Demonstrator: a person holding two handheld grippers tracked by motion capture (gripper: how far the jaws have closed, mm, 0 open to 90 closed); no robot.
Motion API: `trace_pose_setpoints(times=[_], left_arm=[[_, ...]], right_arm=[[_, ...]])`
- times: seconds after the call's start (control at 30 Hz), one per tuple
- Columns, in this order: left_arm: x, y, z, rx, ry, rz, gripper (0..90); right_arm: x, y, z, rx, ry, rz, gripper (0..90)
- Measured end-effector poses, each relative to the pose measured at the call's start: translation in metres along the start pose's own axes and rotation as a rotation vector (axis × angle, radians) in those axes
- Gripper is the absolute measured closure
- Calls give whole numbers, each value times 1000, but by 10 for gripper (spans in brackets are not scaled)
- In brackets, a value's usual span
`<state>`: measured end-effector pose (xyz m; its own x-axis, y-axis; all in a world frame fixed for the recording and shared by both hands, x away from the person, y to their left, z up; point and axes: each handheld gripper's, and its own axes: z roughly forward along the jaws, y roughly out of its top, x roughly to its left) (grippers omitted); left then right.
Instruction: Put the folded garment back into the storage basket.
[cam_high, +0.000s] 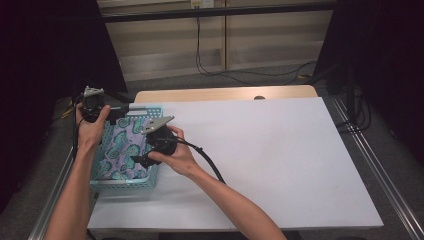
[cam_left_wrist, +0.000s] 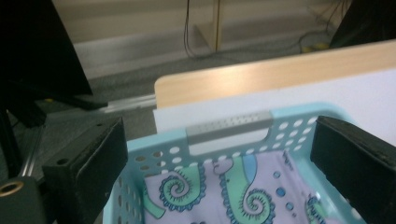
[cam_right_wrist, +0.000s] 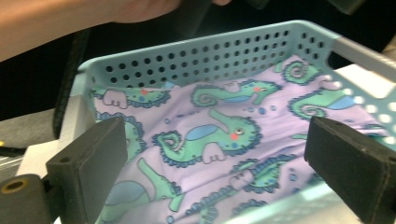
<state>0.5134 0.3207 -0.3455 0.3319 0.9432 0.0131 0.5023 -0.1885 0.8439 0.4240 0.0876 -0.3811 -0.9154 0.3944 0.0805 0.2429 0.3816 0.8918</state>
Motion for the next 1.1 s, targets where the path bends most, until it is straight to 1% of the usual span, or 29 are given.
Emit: trace_pose_setpoints(times=[0.03, 0.07, 0.1, 0.13, 0.17, 0.2, 0.23, 0.27, 0.33, 0.37, 0.4, 0.43, 0.5, 0.53, 0.57, 0.6, 0.63, 0.67, 0.7, 0.73, 0.8, 0.83, 0.87, 0.9, 0.93, 0.97, 1.0, 1.03, 1.1], left_arm=[[-3, -1, 0, -19, 4, -4, 40], [-5, -2, -1, -10, -1, 11, 40], [-8, -2, -1, -27, -3, 23, 40], [-12, -3, -2, -27, -6, 37, 40], [-16, -4, -3, -56, -13, 33, 41], [-17, -5, -5, -58, -25, 35, 41], [-19, -6, -5, -93, -37, 24, 41], [-22, -7, -7, -89, -39, 33, 43], [-24, -7, -9, -91, -34, 52, 44], [-26, -8, -11, -111, -61, 25, 46], [-28, -9, -12, -131, -57, 39, 46], [-30, -11, -12, -135, -41, 51, 46], [-34, -13, -15, -126, -50, 80, 46], [-37, -14, -15, -143, -53, 73, 46], [-39, -15, -17, -132, -53, 85, 46], [-41, -15, -18, -154, -42, 76, 46], [-41, -16, -19, -165, -43, 75, 46], [-42, -17, -22, -165, -49, 74, 44], [-42, -18, -24, -176, -57, 70, 37], [-42, -20, -25, -209, -83, 71, 31], [-44, -23, -28, -222, -79, 61, 27], [-44, -24, -28, -224, -73, 69, 27], [-43, -26, -30, -203, -62, 89, 27], [-45, -26, -29, -236, -63, 63, 29], [-45, -27, -31, -243, -70, 68, 31], [-46, -29, -33, -266, -74, 62, 32], [-46, -29, -33, -266, -74, 62, 33], [-50, -30, -35, -278, -75, 65, 41], [-56, -33, -40, -273, -88, 91, 49]], right_arm=[[-1, 0, -2, -4, -3, 6, 60], [-1, 0, -5, -4, -8, 15, 60], [-1, -1, -6, -8, -9, 9, 60], [-2, -1, -8, -5, -12, 6, 61], [-2, -2, -10, -10, -15, 8, 61], [-3, -3, -12, -15, -21, 15, 61], [-5, -4, -15, -19, -27, 16, 62], [-6, -5, -17, -21, -35, 26, 66], [-8, -7, -23, -19, -57, 24, 69], [-9, -9, -27, -21, -67, 25, 69], [-9, -11, -31, -31, -72, 39, 67], [-10, -13, -36, -42, -75, 44, 62], [-13, -17, -43, -37, -108, 38, 60], [-14, -19, -46, -42, -127, 35, 61], [-15, -21, -49, -51, -127, 49, 60], [-16, -22, -52, -56, -139, 46, 58], [-17, -23, -55, -62, -153, 44, 57], [-17, -24, -57, -67, -164, 46, 54], [-18, -25, -60, -69, -175, 49, 55], [-18, -26, -63, -79, -180, 53, 54], [-19, -28, -68, -92, -187, 58, 53], [-20, -28, -71, -99, -194, 59, 52], [-21, -29, -73, -102, -204, 61, 49], [-21, -30, -76, -109, -214, 66, 49], [-22, -30, -78, -115, -218, 68, 47], [-22, -31, -80, -120, -226, 66, 43], [-22, -31, -80, -120, -226, 66, 43], [-23, -34, -86, -134, -256, 66, 42], [-23, -36, -89, -150, -268, 72, 42]])
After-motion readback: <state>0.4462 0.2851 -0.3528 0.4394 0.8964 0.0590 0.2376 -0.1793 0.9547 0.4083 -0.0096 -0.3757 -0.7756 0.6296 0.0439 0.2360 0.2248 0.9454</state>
